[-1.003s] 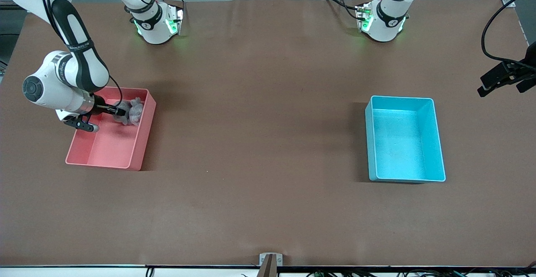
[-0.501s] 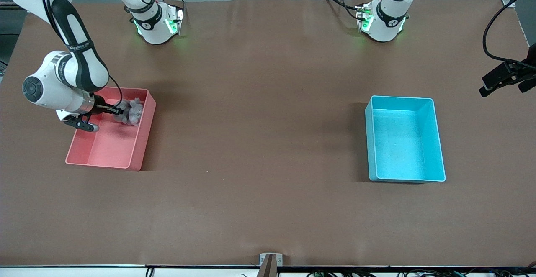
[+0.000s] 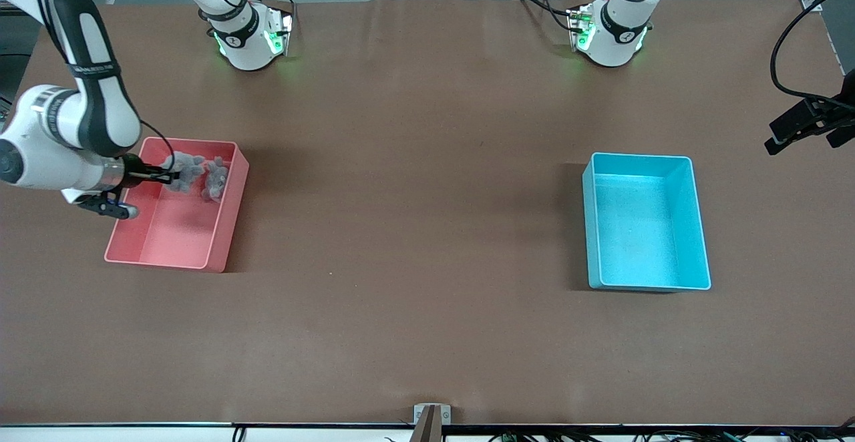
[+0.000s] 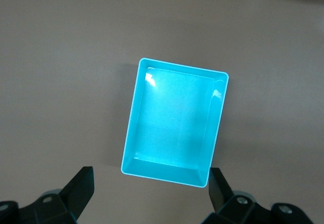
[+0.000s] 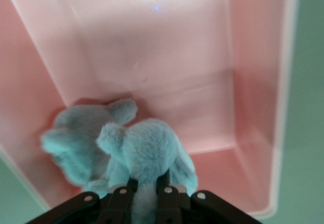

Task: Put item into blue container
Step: 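Lift the plush with the right gripper while the left gripper reaches in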

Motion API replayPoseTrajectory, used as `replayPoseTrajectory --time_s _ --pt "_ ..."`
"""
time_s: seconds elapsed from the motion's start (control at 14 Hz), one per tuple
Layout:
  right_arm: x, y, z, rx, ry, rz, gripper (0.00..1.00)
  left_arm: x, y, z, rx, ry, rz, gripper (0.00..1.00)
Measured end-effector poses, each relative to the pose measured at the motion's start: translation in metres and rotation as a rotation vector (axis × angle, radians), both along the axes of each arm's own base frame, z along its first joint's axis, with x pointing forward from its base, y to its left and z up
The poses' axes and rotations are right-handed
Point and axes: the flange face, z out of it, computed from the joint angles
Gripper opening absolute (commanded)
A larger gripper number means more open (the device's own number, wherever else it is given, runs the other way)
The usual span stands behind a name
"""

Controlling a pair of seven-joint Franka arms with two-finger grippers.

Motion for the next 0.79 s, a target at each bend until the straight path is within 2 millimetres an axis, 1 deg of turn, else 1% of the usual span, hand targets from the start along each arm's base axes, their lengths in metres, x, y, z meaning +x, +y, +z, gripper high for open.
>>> replayPoseTrajectory --time_s 0.07,0.14,0.21,0.29,0.36,0.5,0.64,0.72,0.79 --pt "0.011 0.001 0.026 -0.014 0.017 -0.013 0.00 0.000 0.000 0.000 0.000 0.000 0.000 1.00" --pt "0.022 0.008 0.053 -0.028 0.026 -0.029 0.00 0.000 0.000 0.000 0.000 0.000 0.000 1.00" --pt "0.033 0.023 0.078 -0.050 0.029 -0.052 0.00 0.000 0.000 0.000 0.000 0.000 0.001 1.00" --pt "0.042 0.048 0.097 -0.080 0.026 -0.084 0.00 0.000 0.000 0.000 0.000 0.001 0.001 1.00" --pt "0.049 0.083 0.108 -0.107 0.019 -0.125 0.00 0.000 0.001 -0.001 0.000 0.001 0.001 1.00" --pt "0.052 0.168 0.112 -0.103 0.014 -0.212 0.00 0.001 0.002 -0.002 0.000 0.004 0.004 1.00" --pt "0.051 0.250 0.109 -0.096 -0.021 -0.292 0.00 0.001 0.008 -0.003 0.000 0.006 0.014 1.00" --pt "0.049 0.289 0.103 -0.103 -0.048 -0.328 0.00 0.002 0.013 -0.004 0.000 0.008 0.024 1.00" --pt "0.047 0.329 0.093 -0.108 -0.081 -0.373 0.00 0.003 0.020 -0.007 -0.001 0.012 0.035 1.00"
